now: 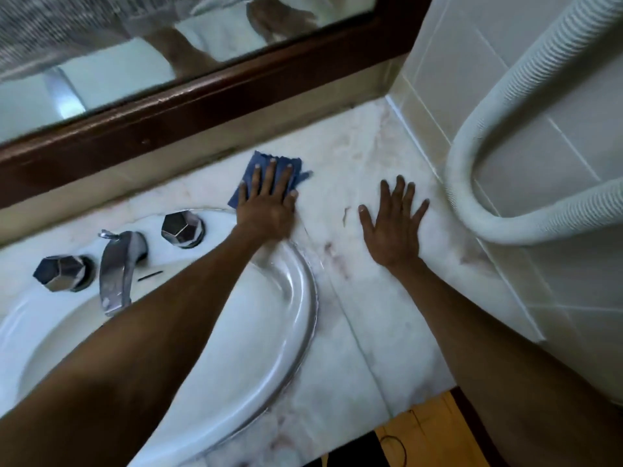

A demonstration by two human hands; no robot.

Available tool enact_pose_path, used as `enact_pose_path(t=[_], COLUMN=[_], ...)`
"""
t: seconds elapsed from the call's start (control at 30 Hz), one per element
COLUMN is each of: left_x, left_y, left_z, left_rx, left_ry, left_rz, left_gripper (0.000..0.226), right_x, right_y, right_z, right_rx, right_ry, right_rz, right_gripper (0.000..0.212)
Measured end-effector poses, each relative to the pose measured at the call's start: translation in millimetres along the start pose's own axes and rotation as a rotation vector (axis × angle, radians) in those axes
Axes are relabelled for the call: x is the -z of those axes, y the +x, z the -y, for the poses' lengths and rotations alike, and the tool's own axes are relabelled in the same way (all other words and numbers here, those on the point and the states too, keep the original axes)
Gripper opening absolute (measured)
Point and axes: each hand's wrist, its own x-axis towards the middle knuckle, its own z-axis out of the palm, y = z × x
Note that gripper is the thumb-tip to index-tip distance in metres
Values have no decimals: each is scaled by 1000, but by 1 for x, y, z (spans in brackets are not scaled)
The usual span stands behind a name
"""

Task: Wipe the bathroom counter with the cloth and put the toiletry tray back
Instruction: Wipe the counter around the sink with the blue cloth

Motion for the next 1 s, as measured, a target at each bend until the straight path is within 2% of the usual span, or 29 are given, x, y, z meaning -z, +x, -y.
enact_pose_path(t=[0.13,0.27,0.33,0.43,0.5,0.57,0.6,0.67,0.73,0.83,0.9,1.0], left_x=[11,-4,-14,-33,-37,-32,-28,-19,-12,-13,-12,-11], left_y=[28,45,50,32,12,16,29,63,101,134,137,123], left_z=[28,-36,-68,-88,-79,-60,-54,-56,-77,-119,-136,-121], left_rx=[256,508,364,-106,-338,-474,-496,-417,-328,-307,-372,-612], left_ry=[-54,-204,-181,-75,-15,53,97,120,87,92,105,146], left_rz=[-40,-200,-207,-151,-92,-45,-50,-58,-40,-4,16,60], left_gripper=[58,59,59,56,53,52,53,54,55,55,56,54], right_x=[-1,-5,-5,-5,-5,-4,-5,-6,-7,-7,-7,-8], right_y=[0,0,2,2,3,4,5,4,3,4,4,5], right_z=[2,-2,-4,-4,-4,-4,-4,-4,-3,-2,-4,-5], right_rx=[-39,-60,-72,-95,-119,-132,-135,-136,-138,-135,-133,-128], right_ry=[16,40,82,134,166,177,175,171,167,166,177,183], right_rz=[-46,-115,-157,-194,-204,-208,-216,-226,-224,-213,-214,-228], right_gripper=[65,56,51,48,50,52,51,50,49,49,48,47])
